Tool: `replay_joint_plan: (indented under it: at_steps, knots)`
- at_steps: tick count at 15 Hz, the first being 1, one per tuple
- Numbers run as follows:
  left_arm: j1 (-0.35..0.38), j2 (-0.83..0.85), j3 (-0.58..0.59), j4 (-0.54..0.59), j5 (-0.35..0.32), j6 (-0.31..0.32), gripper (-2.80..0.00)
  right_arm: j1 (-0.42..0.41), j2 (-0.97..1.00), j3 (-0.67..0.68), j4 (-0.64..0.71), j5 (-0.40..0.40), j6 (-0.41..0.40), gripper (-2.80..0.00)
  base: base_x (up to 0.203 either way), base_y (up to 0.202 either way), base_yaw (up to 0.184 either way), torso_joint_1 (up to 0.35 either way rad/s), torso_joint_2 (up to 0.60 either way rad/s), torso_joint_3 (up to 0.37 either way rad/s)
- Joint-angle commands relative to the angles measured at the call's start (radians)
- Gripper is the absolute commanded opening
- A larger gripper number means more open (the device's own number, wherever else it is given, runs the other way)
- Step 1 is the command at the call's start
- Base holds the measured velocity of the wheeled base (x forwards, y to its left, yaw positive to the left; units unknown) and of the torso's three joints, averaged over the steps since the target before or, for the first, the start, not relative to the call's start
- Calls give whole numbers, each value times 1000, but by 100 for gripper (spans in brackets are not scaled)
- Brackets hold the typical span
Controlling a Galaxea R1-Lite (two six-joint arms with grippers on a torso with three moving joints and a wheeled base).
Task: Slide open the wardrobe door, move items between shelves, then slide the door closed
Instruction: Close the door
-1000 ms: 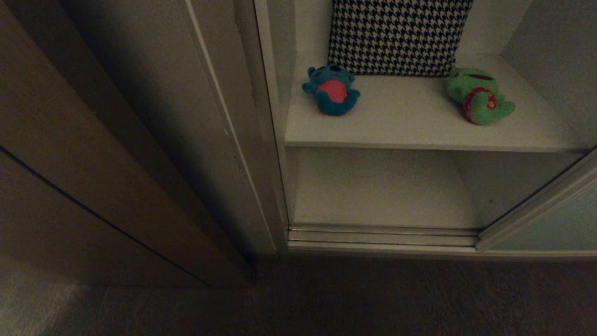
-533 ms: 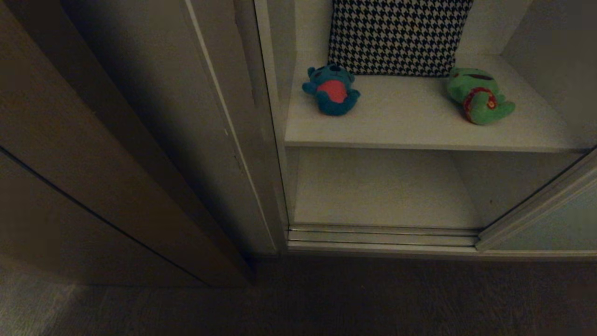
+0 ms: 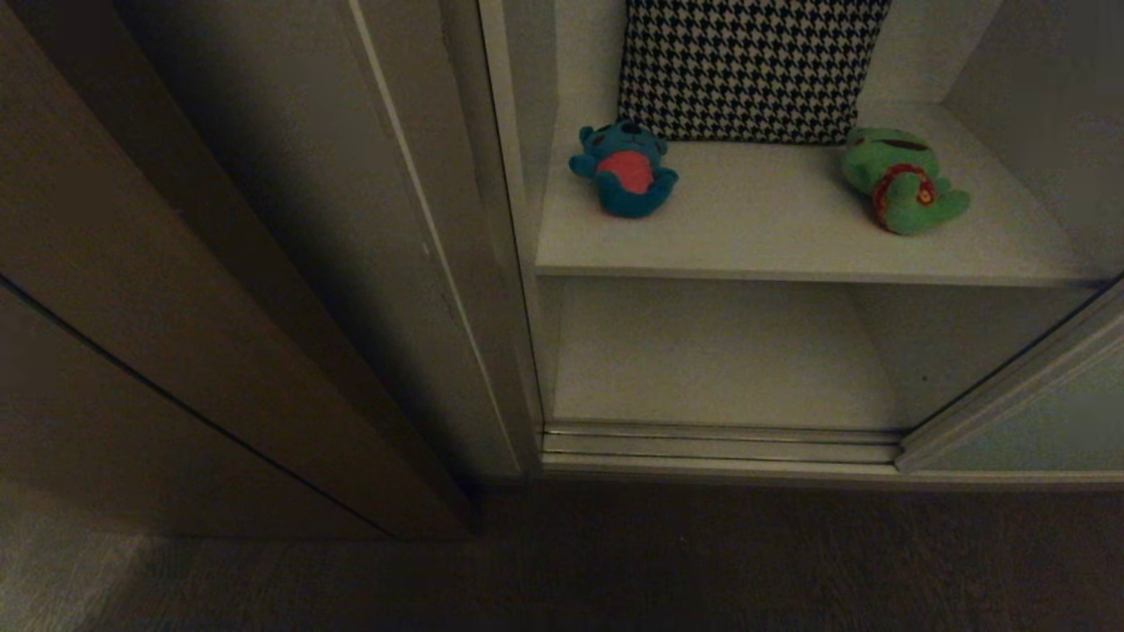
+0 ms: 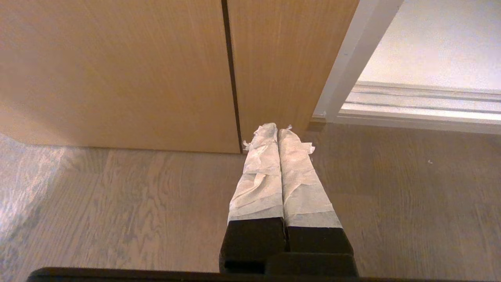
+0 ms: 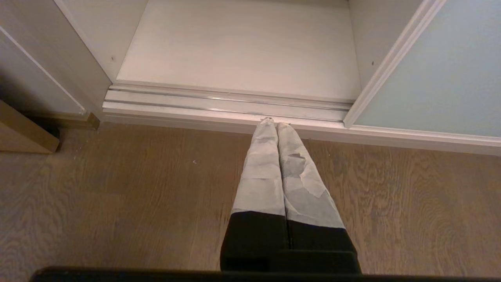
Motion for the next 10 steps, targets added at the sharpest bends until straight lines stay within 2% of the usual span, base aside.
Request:
replay_joint_plan:
  at_steps: [1,10]
  knots:
    - [0,1,0,0,0,0,-280,-1,0,2,0,0,0,-280,0,0,0,0,0,0]
    - [0,2,-2,9,0,1,-280,-1,0,2,0,0,0,-280,0,-9,2,0,1,0]
